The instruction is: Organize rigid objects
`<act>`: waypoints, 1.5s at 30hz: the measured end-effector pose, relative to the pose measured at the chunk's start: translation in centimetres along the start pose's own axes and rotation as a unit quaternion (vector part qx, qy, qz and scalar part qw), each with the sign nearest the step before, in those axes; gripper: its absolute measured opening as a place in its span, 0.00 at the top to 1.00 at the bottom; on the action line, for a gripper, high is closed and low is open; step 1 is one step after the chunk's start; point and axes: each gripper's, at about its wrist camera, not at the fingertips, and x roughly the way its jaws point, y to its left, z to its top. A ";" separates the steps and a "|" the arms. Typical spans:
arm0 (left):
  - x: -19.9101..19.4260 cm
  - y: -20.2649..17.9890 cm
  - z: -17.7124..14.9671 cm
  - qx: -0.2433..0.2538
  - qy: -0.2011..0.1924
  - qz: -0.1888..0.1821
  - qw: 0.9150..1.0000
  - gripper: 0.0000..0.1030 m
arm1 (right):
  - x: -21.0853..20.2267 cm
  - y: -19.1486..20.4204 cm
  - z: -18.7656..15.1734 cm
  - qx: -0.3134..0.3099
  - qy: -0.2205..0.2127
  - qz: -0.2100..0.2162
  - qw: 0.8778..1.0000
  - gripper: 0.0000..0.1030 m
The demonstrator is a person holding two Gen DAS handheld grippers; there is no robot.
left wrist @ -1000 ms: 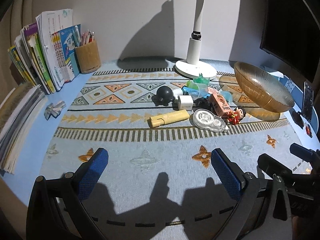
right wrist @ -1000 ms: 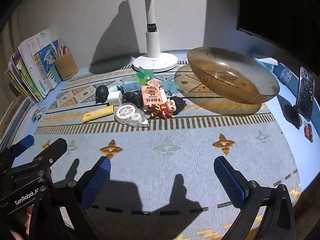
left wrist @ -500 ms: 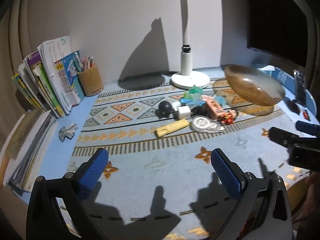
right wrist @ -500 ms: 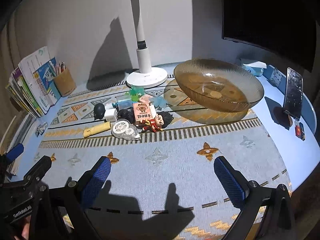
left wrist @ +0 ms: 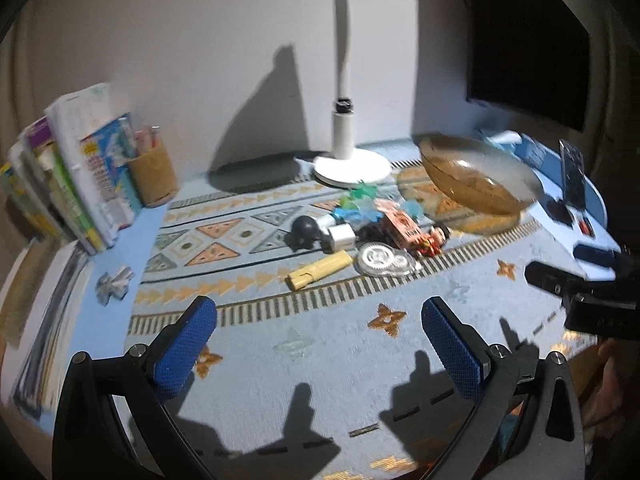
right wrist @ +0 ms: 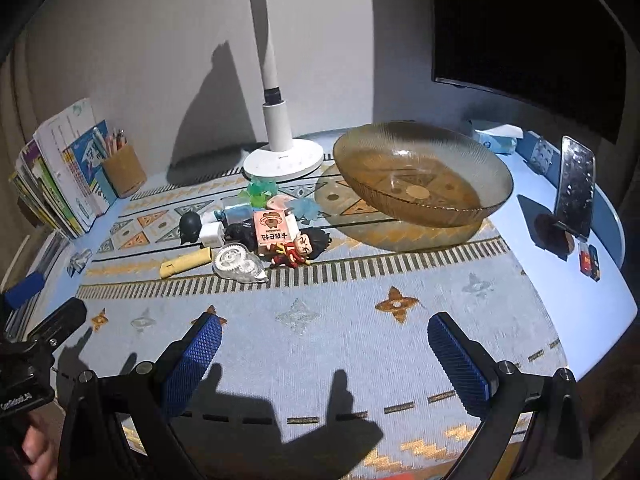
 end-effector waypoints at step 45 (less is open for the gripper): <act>18.6 3.4 2.1 0.094 0.156 -0.143 0.973 0.26 | 16.0 6.7 3.8 -0.205 0.120 0.185 0.953 0.33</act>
